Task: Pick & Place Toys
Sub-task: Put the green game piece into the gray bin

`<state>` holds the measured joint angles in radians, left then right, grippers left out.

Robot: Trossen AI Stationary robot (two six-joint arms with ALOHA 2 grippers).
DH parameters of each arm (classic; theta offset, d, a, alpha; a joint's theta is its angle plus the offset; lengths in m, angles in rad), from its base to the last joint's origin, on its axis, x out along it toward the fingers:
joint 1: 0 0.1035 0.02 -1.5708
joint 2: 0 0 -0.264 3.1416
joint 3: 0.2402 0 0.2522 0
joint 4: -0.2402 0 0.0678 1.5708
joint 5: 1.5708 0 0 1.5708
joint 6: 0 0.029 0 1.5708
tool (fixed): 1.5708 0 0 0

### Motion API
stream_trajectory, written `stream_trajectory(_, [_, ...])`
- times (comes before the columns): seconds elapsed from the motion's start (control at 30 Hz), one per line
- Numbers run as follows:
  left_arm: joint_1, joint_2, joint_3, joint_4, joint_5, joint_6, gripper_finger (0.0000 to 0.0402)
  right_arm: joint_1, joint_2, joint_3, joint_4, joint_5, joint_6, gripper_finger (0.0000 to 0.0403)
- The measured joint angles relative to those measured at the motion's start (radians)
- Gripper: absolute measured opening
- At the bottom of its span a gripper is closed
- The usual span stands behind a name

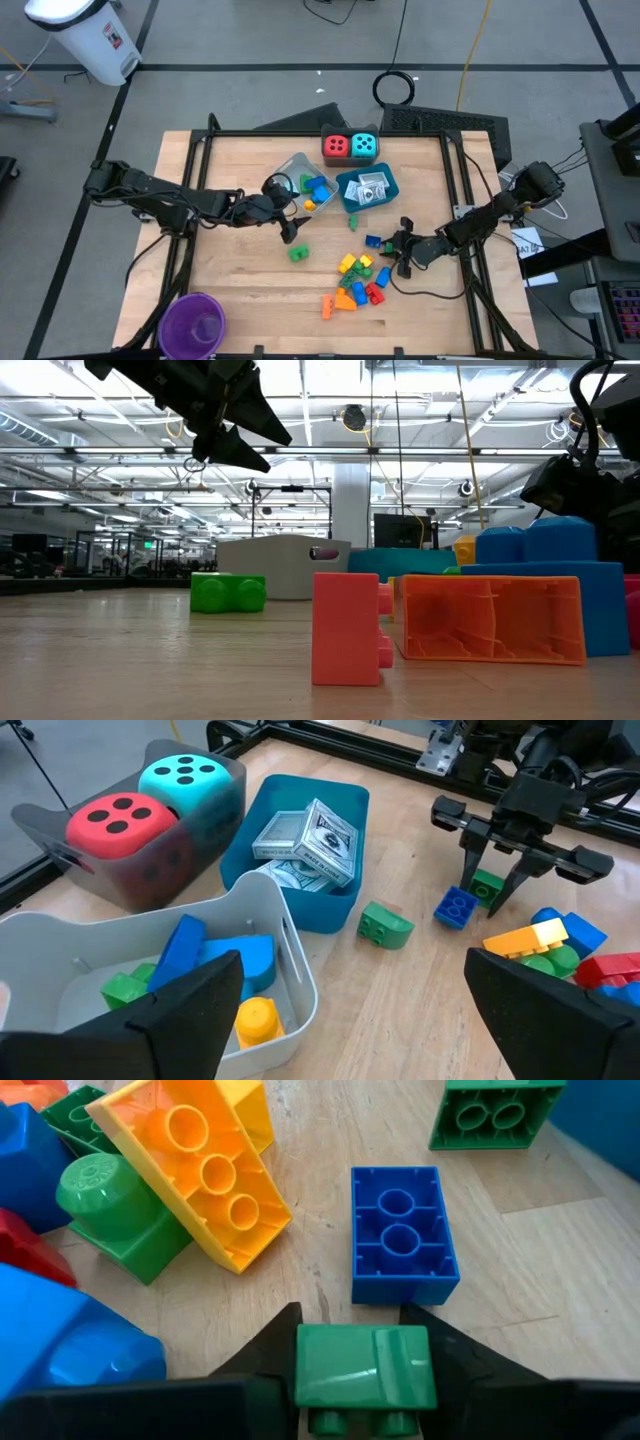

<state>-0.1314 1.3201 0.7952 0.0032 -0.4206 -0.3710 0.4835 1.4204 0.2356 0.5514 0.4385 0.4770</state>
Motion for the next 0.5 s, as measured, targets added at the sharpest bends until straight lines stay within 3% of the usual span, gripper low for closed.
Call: stream_trajectory(0.5, [0.0, 0.0, 0.0, 0.0, 0.0, 0.0, 0.0372, 0.0, 0.0, 0.0, 0.086, 0.001, -0.059, 0.0106])
